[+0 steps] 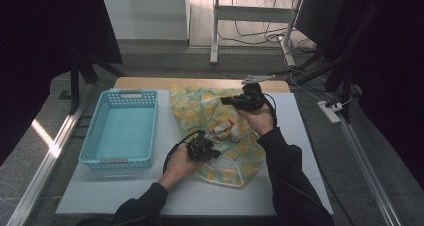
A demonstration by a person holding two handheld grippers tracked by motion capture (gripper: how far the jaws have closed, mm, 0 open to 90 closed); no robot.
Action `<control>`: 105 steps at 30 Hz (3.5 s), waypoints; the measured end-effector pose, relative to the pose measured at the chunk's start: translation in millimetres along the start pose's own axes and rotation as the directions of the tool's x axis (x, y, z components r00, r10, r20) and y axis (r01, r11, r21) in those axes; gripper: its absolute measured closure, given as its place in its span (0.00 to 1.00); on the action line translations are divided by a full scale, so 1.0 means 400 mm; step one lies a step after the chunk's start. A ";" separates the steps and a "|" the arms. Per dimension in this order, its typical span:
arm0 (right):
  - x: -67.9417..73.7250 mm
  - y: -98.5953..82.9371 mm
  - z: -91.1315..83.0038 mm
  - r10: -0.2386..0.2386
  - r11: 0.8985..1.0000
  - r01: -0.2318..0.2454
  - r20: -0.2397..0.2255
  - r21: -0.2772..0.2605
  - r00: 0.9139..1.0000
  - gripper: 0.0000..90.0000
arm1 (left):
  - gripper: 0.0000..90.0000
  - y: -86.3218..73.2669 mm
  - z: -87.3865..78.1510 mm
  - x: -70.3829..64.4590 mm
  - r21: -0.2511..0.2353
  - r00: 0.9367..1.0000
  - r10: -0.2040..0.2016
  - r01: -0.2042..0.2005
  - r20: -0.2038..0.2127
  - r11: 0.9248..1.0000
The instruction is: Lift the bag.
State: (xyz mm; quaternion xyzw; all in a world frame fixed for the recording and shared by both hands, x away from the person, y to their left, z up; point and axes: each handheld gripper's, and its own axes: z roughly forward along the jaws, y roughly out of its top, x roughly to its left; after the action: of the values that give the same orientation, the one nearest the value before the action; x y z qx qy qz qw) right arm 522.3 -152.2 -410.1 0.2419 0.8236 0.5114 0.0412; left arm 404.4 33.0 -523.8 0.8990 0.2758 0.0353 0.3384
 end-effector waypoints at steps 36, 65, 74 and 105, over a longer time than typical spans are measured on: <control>0.053 0.090 -0.051 -0.041 0.999 0.041 -0.003 -0.027 0.999 1.00 | 1.00 0.079 -0.270 0.005 -0.268 1.000 -0.016 0.021 0.021 0.963; 0.031 0.103 -0.076 -0.036 0.999 0.037 0.041 -0.014 0.999 0.99 | 0.59 0.045 -0.215 -0.071 -0.149 0.995 0.088 -0.079 0.052 0.986; 0.032 0.091 -0.067 -0.033 0.999 0.034 0.038 -0.009 0.999 0.99 | 0.45 -0.022 -0.126 -0.115 -0.006 0.993 0.116 -0.116 -0.010 0.993; -0.030 -0.060 -0.002 -0.024 0.992 0.007 0.126 0.130 0.992 0.71 | 1.00 -0.029 -0.134 -0.063 -0.004 1.000 0.016 -0.016 -0.001 1.000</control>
State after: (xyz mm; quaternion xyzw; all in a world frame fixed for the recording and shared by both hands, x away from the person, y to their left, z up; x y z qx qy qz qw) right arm 524.0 -166.7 -432.5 0.2697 0.8525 0.4402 0.0820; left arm 364.0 58.6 -486.9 0.9006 0.2686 0.0390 0.3396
